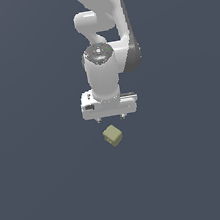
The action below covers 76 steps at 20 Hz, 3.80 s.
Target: Pick up the object and move it to a goal position.
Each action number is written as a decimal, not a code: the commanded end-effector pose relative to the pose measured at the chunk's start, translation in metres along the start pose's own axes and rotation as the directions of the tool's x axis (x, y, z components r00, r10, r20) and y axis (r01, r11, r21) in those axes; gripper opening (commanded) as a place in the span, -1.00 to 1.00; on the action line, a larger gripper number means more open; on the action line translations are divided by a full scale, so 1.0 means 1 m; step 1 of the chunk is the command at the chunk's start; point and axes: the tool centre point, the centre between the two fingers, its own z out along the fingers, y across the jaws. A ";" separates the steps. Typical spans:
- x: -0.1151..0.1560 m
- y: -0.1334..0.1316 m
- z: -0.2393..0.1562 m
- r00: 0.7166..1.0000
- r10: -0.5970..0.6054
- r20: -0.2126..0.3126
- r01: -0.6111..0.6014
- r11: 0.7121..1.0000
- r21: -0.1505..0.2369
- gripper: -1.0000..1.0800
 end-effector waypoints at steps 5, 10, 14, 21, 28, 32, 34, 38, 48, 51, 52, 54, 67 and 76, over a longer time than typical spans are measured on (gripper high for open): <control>0.000 0.007 -0.001 1.000 0.004 0.002 -0.004 1.000 -0.010 0.92; -0.002 0.023 -0.004 1.000 0.025 0.008 -0.025 0.999 -0.033 0.92; -0.002 0.023 -0.005 1.000 0.031 0.008 -0.030 0.999 -0.034 0.92; -0.001 0.022 0.000 1.000 -0.016 0.009 0.016 0.999 -0.033 0.92; 0.002 0.020 0.010 0.991 -0.130 0.011 0.130 0.991 -0.031 0.92; 0.004 0.018 0.019 0.974 -0.225 0.012 0.225 0.974 -0.029 0.92; 0.005 0.017 0.025 0.960 -0.279 0.013 0.279 0.960 -0.027 0.92; 0.007 0.014 0.035 0.923 -0.386 0.013 0.386 0.922 -0.023 0.92; 0.011 0.008 0.057 0.804 -0.595 0.007 0.595 0.804 -0.013 0.92; 0.012 0.006 0.061 0.776 -0.630 0.005 0.630 0.776 -0.011 0.92; 0.012 0.006 0.063 0.769 -0.640 0.005 0.640 0.769 -0.010 0.92; 0.012 0.005 0.064 0.756 -0.655 0.004 0.655 0.756 -0.010 0.92; 0.012 0.005 0.080 0.741 -0.672 0.002 0.672 0.741 -0.009 0.92; 0.012 0.005 0.116 0.738 -0.674 0.002 0.674 0.738 -0.009 0.92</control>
